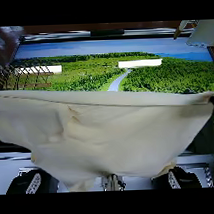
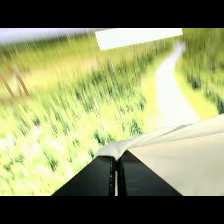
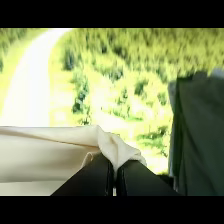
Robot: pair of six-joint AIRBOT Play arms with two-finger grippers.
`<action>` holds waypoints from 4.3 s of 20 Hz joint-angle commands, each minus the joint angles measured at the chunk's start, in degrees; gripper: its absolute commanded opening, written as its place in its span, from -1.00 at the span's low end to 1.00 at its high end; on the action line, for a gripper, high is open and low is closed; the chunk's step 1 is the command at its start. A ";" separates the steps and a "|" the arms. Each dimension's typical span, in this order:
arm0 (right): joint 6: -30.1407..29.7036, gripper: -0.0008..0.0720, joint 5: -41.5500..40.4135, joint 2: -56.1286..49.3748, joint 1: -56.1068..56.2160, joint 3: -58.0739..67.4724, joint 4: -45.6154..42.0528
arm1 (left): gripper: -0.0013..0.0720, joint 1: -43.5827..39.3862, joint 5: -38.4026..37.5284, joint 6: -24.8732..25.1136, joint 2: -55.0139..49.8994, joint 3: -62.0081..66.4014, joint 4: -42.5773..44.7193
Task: Fold the shirts.
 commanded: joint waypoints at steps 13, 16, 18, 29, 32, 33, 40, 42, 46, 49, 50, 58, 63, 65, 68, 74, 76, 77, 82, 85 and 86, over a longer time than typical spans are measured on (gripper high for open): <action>-11.34 -0.80 64.50 -44.13 4.17 -14.56 20.11 | -0.88 -8.33 57.75 6.16 -42.29 -19.47 -12.09; -13.70 -0.81 78.05 -46.45 8.46 -14.56 19.98 | -0.88 -11.78 70.07 5.92 -45.92 -19.52 -12.11; -13.62 -0.81 81.42 -48.37 9.88 -14.56 20.02 | -0.88 -13.27 72.13 5.92 -48.33 -19.52 -12.11; -13.03 -0.81 51.17 -43.69 5.90 -14.56 14.03 | -0.88 -5.51 36.70 9.18 -45.59 -19.52 -11.82; -11.26 -0.81 39.93 -43.54 3.76 -14.58 13.66 | -0.88 -1.95 21.11 9.05 -45.75 -19.80 -10.64; -11.28 -0.80 37.27 -44.37 3.56 -14.58 13.16 | -0.88 -1.70 17.62 8.98 -46.18 -20.26 -9.31; -7.67 -0.80 28.92 -49.37 3.48 -14.58 12.41 | -0.88 -2.32 11.76 5.92 -49.31 -22.71 -6.64; -7.32 -0.81 29.11 -49.48 3.23 -14.56 11.39 | -0.88 -2.60 10.69 5.92 -49.66 -22.73 -6.62; -7.15 -0.80 28.92 -49.48 2.40 -14.56 10.75 | -0.88 -3.52 10.21 5.03 -49.81 -23.37 -6.56; -5.97 -0.80 28.72 -49.48 2.36 -14.58 9.46 | -0.88 -3.76 11.50 4.15 -49.90 -25.31 -6.56; -5.84 -0.62 28.72 -49.48 2.36 -14.56 9.29 | -0.88 -3.76 11.58 3.50 -49.90 -25.51 -6.23; -8.70 0.30 4.57 -41.70 -0.96 -15.80 -1.90 | 0.22 3.89 -6.84 1.01 -43.10 -24.98 -5.81; -9.44 0.30 6.27 -31.65 -12.81 -27.39 6.27 | 0.55 8.15 1.53 4.85 -24.59 -51.01 -3.43; -9.77 0.30 7.23 -29.33 -14.45 -29.94 7.26 | 0.37 8.41 5.73 5.29 -19.47 -57.40 -3.43; -9.77 0.30 9.11 -28.59 -14.32 -30.40 8.66 | 0.26 8.28 8.63 5.22 -16.83 -63.93 -3.37; -9.77 0.30 11.67 -28.59 -14.27 -30.42 10.73 | 0.55 5.70 14.01 6.01 -19.96 -65.11 -4.33; -9.81 0.30 11.74 -28.59 -14.27 -30.42 10.69 | 0.54 3.50 15.30 5.95 -22.51 -65.18 -4.42; -9.84 0.30 11.74 -28.59 -14.27 -30.42 10.69 | 0.49 2.23 16.00 5.95 -23.71 -65.22 -4.92; -9.81 0.30 11.76 -28.59 -14.27 -30.42 10.51 | 0.48 -3.50 19.32 5.92 -27.56 -65.44 -8.85; -9.75 0.31 11.45 -28.68 -14.27 -30.49 10.86 | 0.08 -5.79 20.41 5.53 -28.26 -66.95 -8.92; -10.23 0.31 10.16 -29.18 -14.27 -30.93 11.65 | -0.14 -5.75 20.22 5.51 -28.26 -67.14 -9.05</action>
